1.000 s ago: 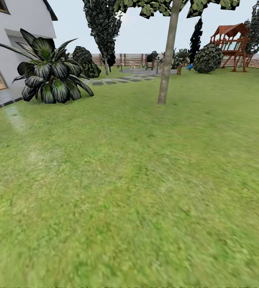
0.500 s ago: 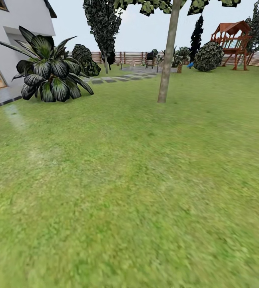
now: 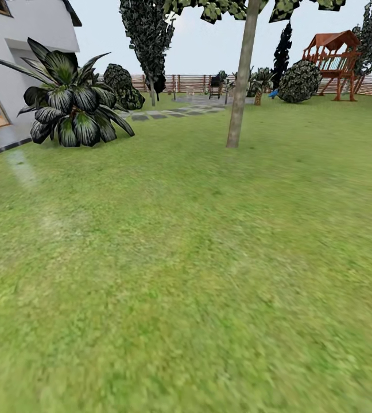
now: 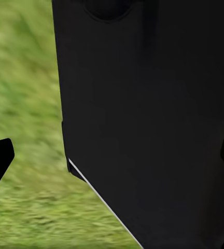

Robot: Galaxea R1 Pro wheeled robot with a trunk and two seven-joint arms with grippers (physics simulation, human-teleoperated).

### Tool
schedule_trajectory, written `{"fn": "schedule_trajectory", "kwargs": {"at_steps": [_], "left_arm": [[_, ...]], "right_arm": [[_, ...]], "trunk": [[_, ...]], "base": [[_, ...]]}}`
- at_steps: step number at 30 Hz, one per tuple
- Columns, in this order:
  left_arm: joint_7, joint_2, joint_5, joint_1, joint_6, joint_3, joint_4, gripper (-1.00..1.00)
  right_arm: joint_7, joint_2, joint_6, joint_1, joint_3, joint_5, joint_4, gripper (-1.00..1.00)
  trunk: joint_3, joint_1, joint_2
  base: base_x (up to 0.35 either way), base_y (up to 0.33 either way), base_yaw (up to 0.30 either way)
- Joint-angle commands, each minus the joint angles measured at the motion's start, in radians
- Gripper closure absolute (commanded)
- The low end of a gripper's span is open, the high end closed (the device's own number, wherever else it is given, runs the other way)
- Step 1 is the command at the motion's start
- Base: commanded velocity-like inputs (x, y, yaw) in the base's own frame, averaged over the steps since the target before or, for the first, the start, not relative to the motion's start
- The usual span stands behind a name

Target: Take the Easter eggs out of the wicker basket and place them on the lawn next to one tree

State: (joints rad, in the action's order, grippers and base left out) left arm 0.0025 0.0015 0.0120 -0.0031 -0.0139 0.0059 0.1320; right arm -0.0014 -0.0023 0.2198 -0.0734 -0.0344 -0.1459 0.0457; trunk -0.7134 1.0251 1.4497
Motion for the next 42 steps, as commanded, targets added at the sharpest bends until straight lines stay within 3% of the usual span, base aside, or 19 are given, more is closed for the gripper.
{"fn": "schedule_trajectory", "kwargs": {"at_steps": [1, 42], "left_arm": [[0.000, 0.000, 0.001, 0.000, -0.001, 0.000, 0.000, -1.00], [0.001, 0.000, 0.002, 0.000, -0.001, 0.001, 0.000, -1.00]], "right_arm": [[0.000, 0.000, 0.003, 0.000, -0.003, -0.004, -0.001, -1.00], [0.000, 0.001, 0.004, -0.001, -0.002, -0.006, -0.001, -1.00]], "trunk": [[0.000, 0.000, 0.000], [0.065, 0.000, 0.000]], "base": [[0.000, 0.000, 0.000], [0.000, 0.000, 0.000]]}}
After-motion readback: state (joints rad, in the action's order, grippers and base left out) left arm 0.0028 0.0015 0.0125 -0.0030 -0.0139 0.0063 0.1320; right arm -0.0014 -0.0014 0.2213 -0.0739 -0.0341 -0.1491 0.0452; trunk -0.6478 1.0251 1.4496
